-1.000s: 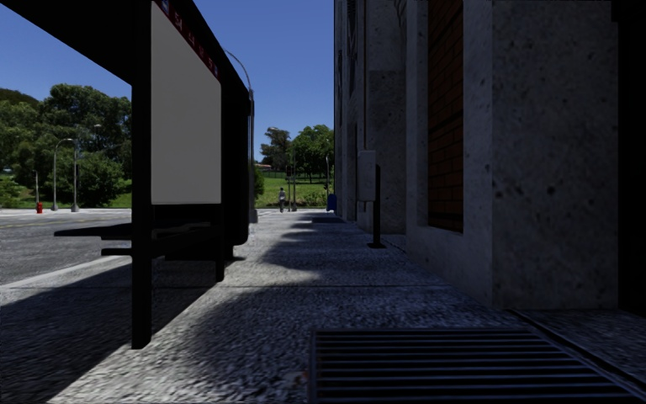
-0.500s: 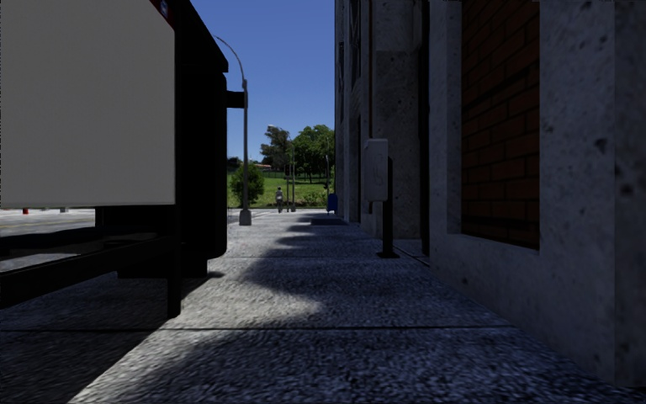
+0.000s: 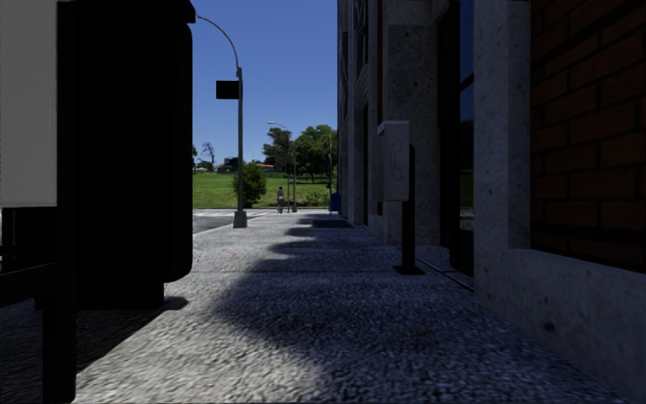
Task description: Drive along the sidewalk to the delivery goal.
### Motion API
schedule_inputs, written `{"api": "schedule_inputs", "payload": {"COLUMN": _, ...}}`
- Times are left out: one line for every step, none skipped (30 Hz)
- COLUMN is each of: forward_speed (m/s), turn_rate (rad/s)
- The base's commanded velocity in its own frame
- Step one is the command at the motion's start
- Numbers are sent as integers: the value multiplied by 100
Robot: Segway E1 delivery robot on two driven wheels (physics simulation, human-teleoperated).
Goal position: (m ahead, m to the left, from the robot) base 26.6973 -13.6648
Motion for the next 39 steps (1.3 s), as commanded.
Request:
{"api": "schedule_inputs", "payload": {"forward_speed": 200, "turn_rate": 0}}
{"api": "schedule_inputs", "payload": {"forward_speed": 200, "turn_rate": 0}}
{"api": "schedule_inputs", "payload": {"forward_speed": 200, "turn_rate": 0}}
{"api": "schedule_inputs", "payload": {"forward_speed": 200, "turn_rate": 0}}
{"api": "schedule_inputs", "payload": {"forward_speed": 200, "turn_rate": 0}}
{"api": "schedule_inputs", "payload": {"forward_speed": 200, "turn_rate": 0}}
{"api": "schedule_inputs", "payload": {"forward_speed": 200, "turn_rate": 0}}
{"api": "schedule_inputs", "payload": {"forward_speed": 200, "turn_rate": 0}}
{"api": "schedule_inputs", "payload": {"forward_speed": 200, "turn_rate": 0}}
{"api": "schedule_inputs", "payload": {"forward_speed": 200, "turn_rate": 0}}
{"api": "schedule_inputs", "payload": {"forward_speed": 200, "turn_rate": 0}}
{"api": "schedule_inputs", "payload": {"forward_speed": 200, "turn_rate": 0}}
{"api": "schedule_inputs", "payload": {"forward_speed": 200, "turn_rate": 0}}
{"api": "schedule_inputs", "payload": {"forward_speed": 200, "turn_rate": 0}}
{"api": "schedule_inputs", "payload": {"forward_speed": 200, "turn_rate": 0}}
{"api": "schedule_inputs", "payload": {"forward_speed": 200, "turn_rate": 0}}
{"api": "schedule_inputs", "payload": {"forward_speed": 200, "turn_rate": 0}}
{"api": "schedule_inputs", "payload": {"forward_speed": 200, "turn_rate": 0}}
{"api": "schedule_inputs", "payload": {"forward_speed": 200, "turn_rate": 0}}
{"api": "schedule_inputs", "payload": {"forward_speed": 200, "turn_rate": 0}}
{"api": "schedule_inputs", "payload": {"forward_speed": 200, "turn_rate": 0}}
{"api": "schedule_inputs", "payload": {"forward_speed": 200, "turn_rate": 0}}
{"api": "schedule_inputs", "payload": {"forward_speed": 200, "turn_rate": 0}}
{"api": "schedule_inputs", "payload": {"forward_speed": 200, "turn_rate": 0}}
{"api": "schedule_inputs", "payload": {"forward_speed": 200, "turn_rate": 1}}
{"api": "schedule_inputs", "payload": {"forward_speed": 200, "turn_rate": 9}}
{"api": "schedule_inputs", "payload": {"forward_speed": 200, "turn_rate": 15}}
{"api": "schedule_inputs", "payload": {"forward_speed": 200, "turn_rate": 15}}
{"api": "schedule_inputs", "payload": {"forward_speed": 200, "turn_rate": 17}}
{"api": "schedule_inputs", "payload": {"forward_speed": 200, "turn_rate": 17}}
{"api": "schedule_inputs", "payload": {"forward_speed": 200, "turn_rate": 18}}
{"api": "schedule_inputs", "payload": {"forward_speed": 200, "turn_rate": 18}}
{"api": "schedule_inputs", "payload": {"forward_speed": 200, "turn_rate": 18}}
{"api": "schedule_inputs", "payload": {"forward_speed": 200, "turn_rate": 18}}
{"api": "schedule_inputs", "payload": {"forward_speed": 200, "turn_rate": 18}}
{"api": "schedule_inputs", "payload": {"forward_speed": 200, "turn_rate": 18}}
{"api": "schedule_inputs", "payload": {"forward_speed": 200, "turn_rate": 18}}
{"api": "schedule_inputs", "payload": {"forward_speed": 200, "turn_rate": 13}}
{"api": "schedule_inputs", "payload": {"forward_speed": 200, "turn_rate": 13}}
